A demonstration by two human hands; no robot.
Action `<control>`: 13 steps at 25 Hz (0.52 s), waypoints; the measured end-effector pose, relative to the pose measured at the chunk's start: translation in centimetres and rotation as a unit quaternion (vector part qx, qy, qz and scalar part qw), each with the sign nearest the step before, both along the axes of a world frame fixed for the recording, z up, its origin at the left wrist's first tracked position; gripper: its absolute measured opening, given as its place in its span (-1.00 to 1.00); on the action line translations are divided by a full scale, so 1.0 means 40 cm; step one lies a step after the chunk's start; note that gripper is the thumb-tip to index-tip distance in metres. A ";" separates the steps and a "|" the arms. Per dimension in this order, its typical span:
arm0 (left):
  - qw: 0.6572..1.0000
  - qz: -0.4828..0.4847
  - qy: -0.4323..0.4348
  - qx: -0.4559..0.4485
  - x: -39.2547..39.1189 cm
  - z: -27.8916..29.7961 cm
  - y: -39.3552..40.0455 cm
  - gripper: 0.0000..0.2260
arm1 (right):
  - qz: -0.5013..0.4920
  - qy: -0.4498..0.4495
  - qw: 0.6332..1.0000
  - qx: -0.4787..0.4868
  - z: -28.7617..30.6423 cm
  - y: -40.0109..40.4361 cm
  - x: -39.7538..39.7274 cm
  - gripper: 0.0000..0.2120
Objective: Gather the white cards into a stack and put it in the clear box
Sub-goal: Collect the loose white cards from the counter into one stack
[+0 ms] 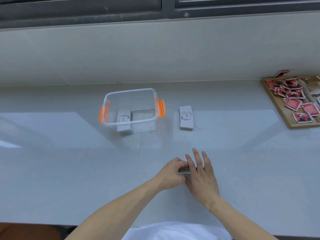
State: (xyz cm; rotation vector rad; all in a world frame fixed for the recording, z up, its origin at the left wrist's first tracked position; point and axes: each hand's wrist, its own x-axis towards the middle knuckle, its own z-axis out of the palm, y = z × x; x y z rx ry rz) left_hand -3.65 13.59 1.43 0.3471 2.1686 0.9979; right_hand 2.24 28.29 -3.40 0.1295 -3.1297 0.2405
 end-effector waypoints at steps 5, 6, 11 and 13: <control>0.998 -0.011 0.057 -0.025 0.011 -0.013 0.026 -0.57 | -0.014 -0.034 0.997 -0.067 0.018 -0.002 0.002 -0.23; 0.997 -0.011 0.071 -0.029 0.014 -0.017 0.028 -0.59 | -0.018 -0.034 0.995 -0.091 0.022 -0.001 0.001 -0.25; 0.990 -0.015 0.128 -0.050 0.021 -0.048 -0.002 -0.70 | -0.064 -0.063 0.979 -0.184 0.044 0.038 -0.012 -0.48; 0.980 -0.018 0.165 -0.107 0.026 -0.066 -0.024 -0.77 | -0.072 -0.048 0.984 -0.156 0.044 0.048 -0.003 -0.69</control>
